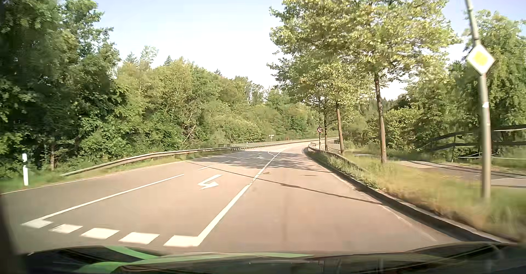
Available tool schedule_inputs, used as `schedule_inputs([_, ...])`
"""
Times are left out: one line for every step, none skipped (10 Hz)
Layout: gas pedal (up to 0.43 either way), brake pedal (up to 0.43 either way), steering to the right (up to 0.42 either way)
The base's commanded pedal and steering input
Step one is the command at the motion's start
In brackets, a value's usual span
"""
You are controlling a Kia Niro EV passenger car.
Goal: Follow the waypoints while adhering to traffic rules and regulations
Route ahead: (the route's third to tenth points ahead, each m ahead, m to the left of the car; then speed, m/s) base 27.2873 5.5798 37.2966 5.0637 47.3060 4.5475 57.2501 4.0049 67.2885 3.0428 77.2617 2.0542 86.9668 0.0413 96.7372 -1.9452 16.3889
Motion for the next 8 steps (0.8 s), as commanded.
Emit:
schedule_inputs([0.11,0.0,0.011])
schedule_inputs([0.118,0.0,0.008])
schedule_inputs([0.138,0.0,0.005])
schedule_inputs([0.15,0.0,0.003])
schedule_inputs([0.157,0.0,0.004])
schedule_inputs([0.157,0.0,0.007])
schedule_inputs([0.157,0.0,0.007])
schedule_inputs([0.157,0.0,0.007])
